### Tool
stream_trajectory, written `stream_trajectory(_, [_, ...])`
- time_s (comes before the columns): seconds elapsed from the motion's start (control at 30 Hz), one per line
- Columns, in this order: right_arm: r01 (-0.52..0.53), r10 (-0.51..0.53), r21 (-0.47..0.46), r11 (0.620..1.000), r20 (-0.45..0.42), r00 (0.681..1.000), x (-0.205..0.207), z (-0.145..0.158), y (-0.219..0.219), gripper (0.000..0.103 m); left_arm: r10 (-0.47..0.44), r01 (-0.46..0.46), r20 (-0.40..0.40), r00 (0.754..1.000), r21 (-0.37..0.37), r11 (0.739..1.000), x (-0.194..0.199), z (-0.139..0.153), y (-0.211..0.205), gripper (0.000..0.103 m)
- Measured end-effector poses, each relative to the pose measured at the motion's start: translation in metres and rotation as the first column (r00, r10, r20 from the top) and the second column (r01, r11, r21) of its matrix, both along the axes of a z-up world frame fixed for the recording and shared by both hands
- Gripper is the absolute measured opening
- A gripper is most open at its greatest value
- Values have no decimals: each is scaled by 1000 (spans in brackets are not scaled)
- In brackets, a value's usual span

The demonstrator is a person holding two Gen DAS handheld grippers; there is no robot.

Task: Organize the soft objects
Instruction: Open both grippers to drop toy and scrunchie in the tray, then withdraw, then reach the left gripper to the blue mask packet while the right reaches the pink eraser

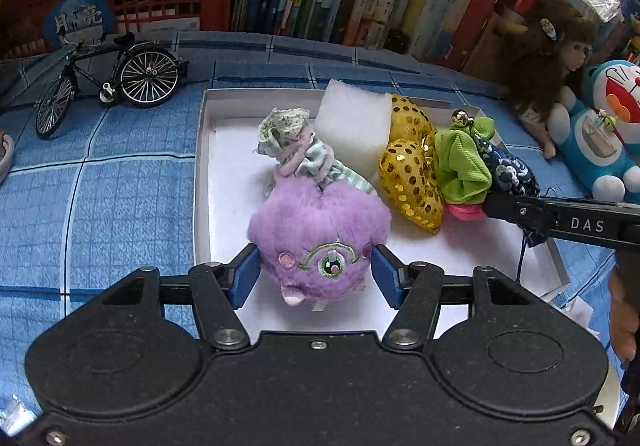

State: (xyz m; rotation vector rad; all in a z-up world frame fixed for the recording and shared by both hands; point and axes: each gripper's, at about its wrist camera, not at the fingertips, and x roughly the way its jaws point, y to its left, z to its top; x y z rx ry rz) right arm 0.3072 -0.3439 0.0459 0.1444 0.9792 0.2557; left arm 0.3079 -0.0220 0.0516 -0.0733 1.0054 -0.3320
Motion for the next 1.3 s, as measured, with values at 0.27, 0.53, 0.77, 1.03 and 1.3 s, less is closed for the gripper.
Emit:
stream_trajectory(0.27, [-12,11,44,999,15,1000,-13,8,-3,75,32,-32,35,999,-27,999,-8,19,11,67])
stream_trajectory(0.53, [-62,59,23,998,123,991,-43,41,3,83,33,-32,104,994,-14,999,-32,43,21,74])
stream_trajectory(0.77, [-147,146,-14,989,237,961,-87,72,16,88,27,-24,186,982,-18,1000,-77,64,35,76])
stream_trajectory(1.03, [-222,225,-54,974,380,897,-155,93,23,91,59,-43,251,966,-67,997,-144,74,71,79])
stream_trajectory(1.3, [-246,261,-95,965,485,835,-216,92,26,96,89,-59,320,943,-100,993,-204,67,96,81])
